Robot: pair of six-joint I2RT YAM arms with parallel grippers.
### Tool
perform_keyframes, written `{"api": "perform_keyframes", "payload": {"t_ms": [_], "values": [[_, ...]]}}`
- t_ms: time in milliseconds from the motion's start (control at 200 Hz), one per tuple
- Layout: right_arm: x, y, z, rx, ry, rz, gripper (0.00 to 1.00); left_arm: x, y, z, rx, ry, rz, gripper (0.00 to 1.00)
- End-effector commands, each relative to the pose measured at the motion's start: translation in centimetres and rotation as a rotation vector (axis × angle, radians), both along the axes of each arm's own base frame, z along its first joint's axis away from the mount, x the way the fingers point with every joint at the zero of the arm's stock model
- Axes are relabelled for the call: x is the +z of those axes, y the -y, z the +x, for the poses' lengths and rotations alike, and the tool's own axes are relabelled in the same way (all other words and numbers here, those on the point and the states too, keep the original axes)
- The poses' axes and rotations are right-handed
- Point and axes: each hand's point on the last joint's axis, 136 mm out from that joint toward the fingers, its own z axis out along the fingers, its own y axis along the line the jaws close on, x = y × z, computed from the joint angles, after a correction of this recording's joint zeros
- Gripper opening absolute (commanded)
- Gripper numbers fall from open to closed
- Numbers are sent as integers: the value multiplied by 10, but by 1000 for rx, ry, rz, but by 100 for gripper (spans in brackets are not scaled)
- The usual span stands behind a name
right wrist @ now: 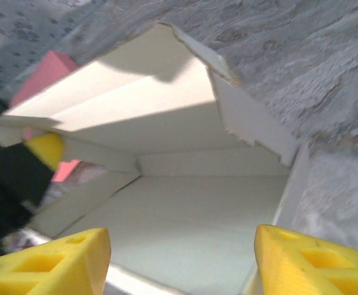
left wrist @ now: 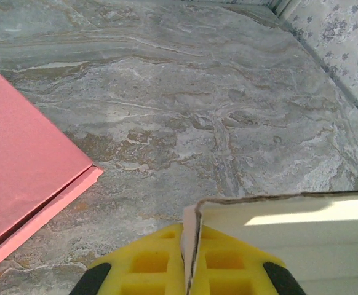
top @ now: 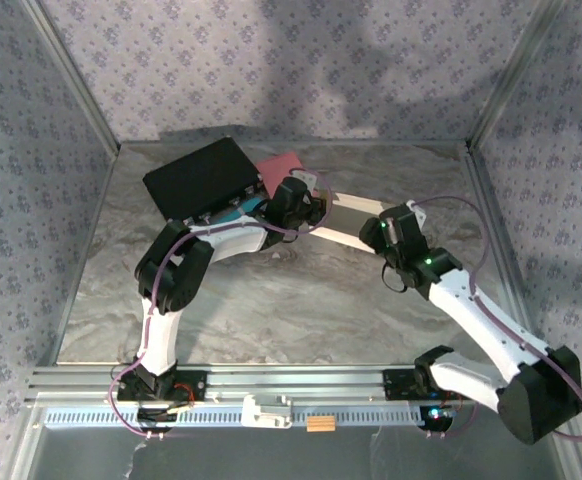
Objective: Fold the paper box
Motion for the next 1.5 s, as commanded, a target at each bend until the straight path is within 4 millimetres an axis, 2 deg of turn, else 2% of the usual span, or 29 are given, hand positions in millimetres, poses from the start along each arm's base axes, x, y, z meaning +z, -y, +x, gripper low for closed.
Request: {"api": "perform_keyframes", "payload": {"t_ms": [0,80,165,255,340,395,420,555,650,730,909,1089,1304,1499], "values": [[19,-4,-19,-146,-47,188,65,-27,-3,-12,-8,-64,101,0],[31,-5,-24,-239,-43,282,65,-28,-3,-12,-6,-63,109,0],[52,-3,-21,-337,12,371,62,-32,-3,-14,-6,-68,117,0],[57,2,-19,-492,-27,441,62,-35,0,-16,-10,-63,121,0],[63,-1,2,-574,-54,529,62,-36,2,-18,-8,-55,134,0],[55,-5,13,-624,-103,566,62,-36,1,-18,-2,-48,148,0],[64,-8,21,-634,-100,598,62,-36,2,-19,-4,-47,152,0],[52,-15,46,-706,-205,676,63,-37,-1,-21,10,-47,173,0],[36,-17,49,-772,-322,694,64,-38,-2,-23,18,-44,185,0],[24,-17,55,-812,-357,722,64,-39,-2,-25,21,-42,192,0],[25,-3,78,-810,-315,689,63,-47,-3,-32,20,-48,207,0],[8,-11,79,-804,-419,703,63,-45,-1,-35,26,-35,215,0],[-14,-15,64,-806,-499,700,63,-43,-1,-40,31,-43,214,1],[-21,-16,37,-775,-513,680,64,-44,-9,-60,33,-94,176,28]]}}
